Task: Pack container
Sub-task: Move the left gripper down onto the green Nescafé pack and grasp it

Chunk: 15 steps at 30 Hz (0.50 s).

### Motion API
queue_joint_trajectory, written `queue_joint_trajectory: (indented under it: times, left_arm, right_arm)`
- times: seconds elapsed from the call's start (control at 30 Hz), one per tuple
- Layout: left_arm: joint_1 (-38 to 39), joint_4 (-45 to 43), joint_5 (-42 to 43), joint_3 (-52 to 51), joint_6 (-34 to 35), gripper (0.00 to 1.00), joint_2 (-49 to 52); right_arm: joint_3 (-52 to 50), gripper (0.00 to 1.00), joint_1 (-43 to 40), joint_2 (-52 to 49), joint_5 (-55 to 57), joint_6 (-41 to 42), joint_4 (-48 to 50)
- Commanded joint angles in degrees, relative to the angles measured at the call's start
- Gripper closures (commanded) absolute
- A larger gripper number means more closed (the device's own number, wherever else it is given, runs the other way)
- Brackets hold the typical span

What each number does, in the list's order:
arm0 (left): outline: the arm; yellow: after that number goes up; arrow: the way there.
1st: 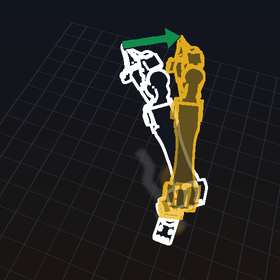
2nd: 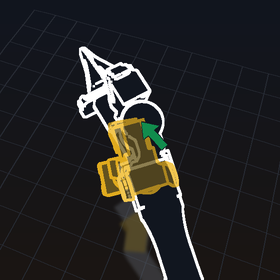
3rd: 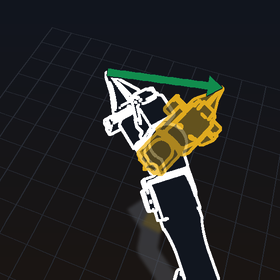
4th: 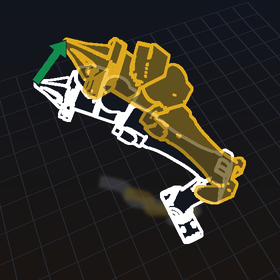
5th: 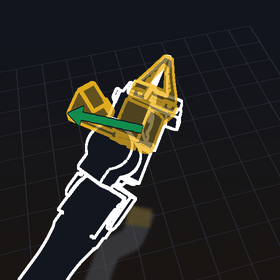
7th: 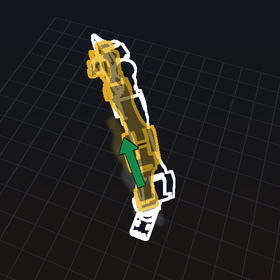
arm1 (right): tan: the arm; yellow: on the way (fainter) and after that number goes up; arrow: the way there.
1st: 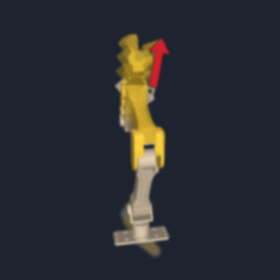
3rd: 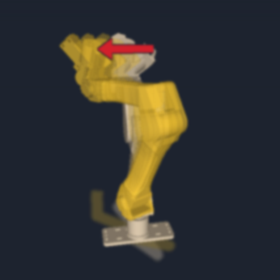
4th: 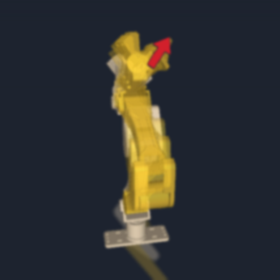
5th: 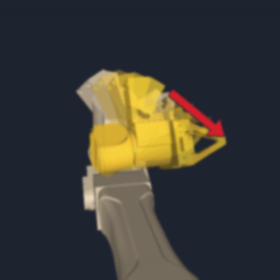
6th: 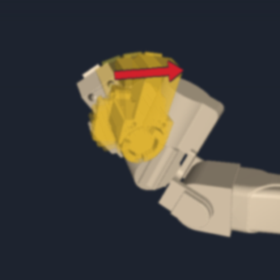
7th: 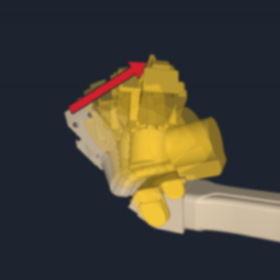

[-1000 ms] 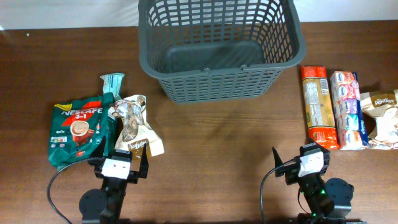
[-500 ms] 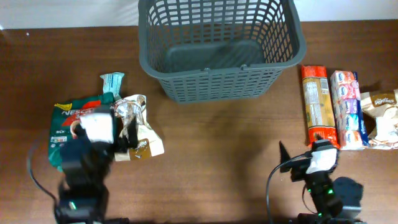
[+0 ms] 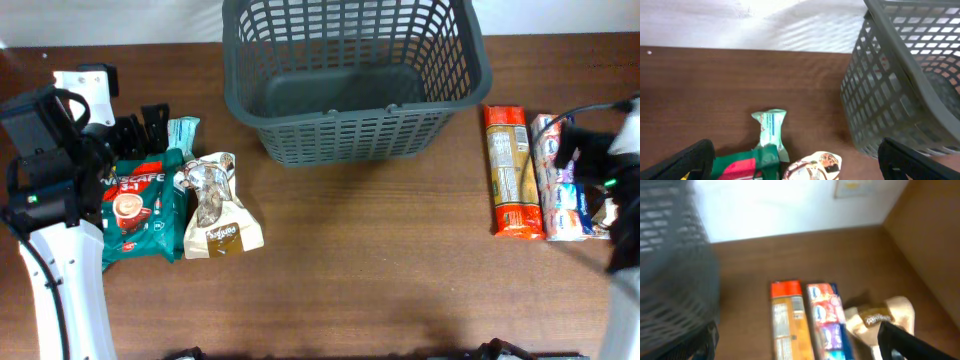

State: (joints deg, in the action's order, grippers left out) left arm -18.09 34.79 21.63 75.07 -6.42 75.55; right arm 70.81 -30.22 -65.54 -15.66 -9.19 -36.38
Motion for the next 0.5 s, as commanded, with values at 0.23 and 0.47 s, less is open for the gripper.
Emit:
queue_joint_trajectory:
  times: [0.23,0.47]
  left_arm:
    - [-0.3,12.0,-7.5,1.2,0.7,0.01,1.0]
    - [-0.2,24.0,-21.7,1.1,9.7,0.01,10.5]
  right_arm:
    - [8.7,0.01,-14.5,-13.5,-9.2,-1.1,-5.9]
    - [8.7,0.01,-14.5,-13.6,-9.2,-1.0,-6.6]
